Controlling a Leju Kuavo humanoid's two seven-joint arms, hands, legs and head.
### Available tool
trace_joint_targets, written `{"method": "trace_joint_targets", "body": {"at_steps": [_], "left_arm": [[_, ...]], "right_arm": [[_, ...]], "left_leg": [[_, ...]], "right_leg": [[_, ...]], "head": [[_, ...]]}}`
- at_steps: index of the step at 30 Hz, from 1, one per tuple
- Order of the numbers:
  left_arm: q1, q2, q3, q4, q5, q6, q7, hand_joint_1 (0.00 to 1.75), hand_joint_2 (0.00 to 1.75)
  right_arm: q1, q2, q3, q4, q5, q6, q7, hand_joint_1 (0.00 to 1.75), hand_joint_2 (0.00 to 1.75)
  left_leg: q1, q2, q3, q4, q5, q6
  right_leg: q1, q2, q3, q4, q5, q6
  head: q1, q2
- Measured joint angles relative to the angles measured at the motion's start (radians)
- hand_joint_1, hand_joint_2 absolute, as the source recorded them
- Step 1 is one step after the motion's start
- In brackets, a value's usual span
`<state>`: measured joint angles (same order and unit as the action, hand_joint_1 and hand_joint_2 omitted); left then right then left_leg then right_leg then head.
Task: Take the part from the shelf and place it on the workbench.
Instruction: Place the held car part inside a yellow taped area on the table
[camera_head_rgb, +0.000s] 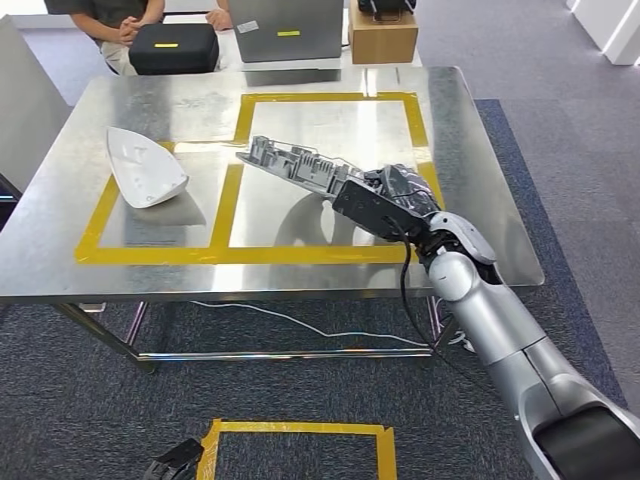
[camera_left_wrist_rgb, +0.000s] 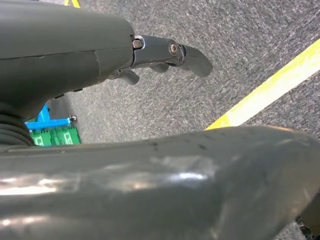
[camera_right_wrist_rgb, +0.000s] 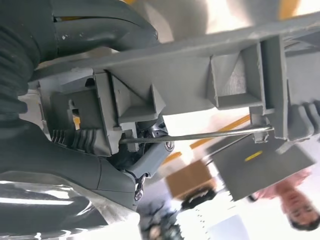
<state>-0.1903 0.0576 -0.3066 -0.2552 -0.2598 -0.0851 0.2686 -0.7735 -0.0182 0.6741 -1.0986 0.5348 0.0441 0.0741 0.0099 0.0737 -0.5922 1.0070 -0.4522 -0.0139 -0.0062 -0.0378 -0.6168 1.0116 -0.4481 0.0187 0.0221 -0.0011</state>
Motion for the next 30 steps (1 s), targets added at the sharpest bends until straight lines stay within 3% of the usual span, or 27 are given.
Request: {"method": "trace_joint_targets", "body": {"at_steps": [5, 9, 23, 30], "left_arm": [[0.003, -0.001, 0.018, 0.000, -0.019, 0.000, 0.001, 0.00, 0.00], [0.007, -0.001, 0.032, 0.000, -0.027, 0.000, 0.003, 0.00, 0.00], [0.008, -0.008, 0.069, 0.000, -0.049, 0.000, 0.006, 0.00, 0.00], [0.008, -0.012, 0.074, 0.000, -0.078, 0.000, 0.008, 0.00, 0.00]], "right_arm": [[-0.064, -0.014, 0.070, 0.067, 0.319, 0.014, 0.157, 1.75, 1.75], [-0.108, -0.029, 0.125, 0.126, 0.464, 0.069, 0.180, 1.75, 1.75], [-0.162, -0.034, 0.176, 0.181, 0.543, 0.091, 0.157, 1.75, 1.75], [-0.147, -0.034, 0.172, 0.182, 0.512, 0.007, 0.086, 1.75, 1.75]], "left_leg": [[0.000, 0.000, 0.000, 0.000, 0.000, 0.000], [0.000, 0.000, 0.000, 0.001, 0.000, 0.000], [0.000, 0.000, 0.000, 0.001, 0.000, 0.000], [0.000, 0.000, 0.000, 0.002, 0.000, 0.000]], "right_leg": [[0.000, -0.001, 0.000, 0.000, 0.000, 0.000], [0.000, 0.000, 0.000, 0.000, 0.001, 0.001], [0.000, 0.001, -0.001, 0.000, 0.001, 0.001], [0.000, 0.001, -0.001, 0.000, 0.001, 0.001]], "head": [[0.000, 0.000], [0.000, 0.000], [0.000, 0.000], [0.000, 0.000]]}}
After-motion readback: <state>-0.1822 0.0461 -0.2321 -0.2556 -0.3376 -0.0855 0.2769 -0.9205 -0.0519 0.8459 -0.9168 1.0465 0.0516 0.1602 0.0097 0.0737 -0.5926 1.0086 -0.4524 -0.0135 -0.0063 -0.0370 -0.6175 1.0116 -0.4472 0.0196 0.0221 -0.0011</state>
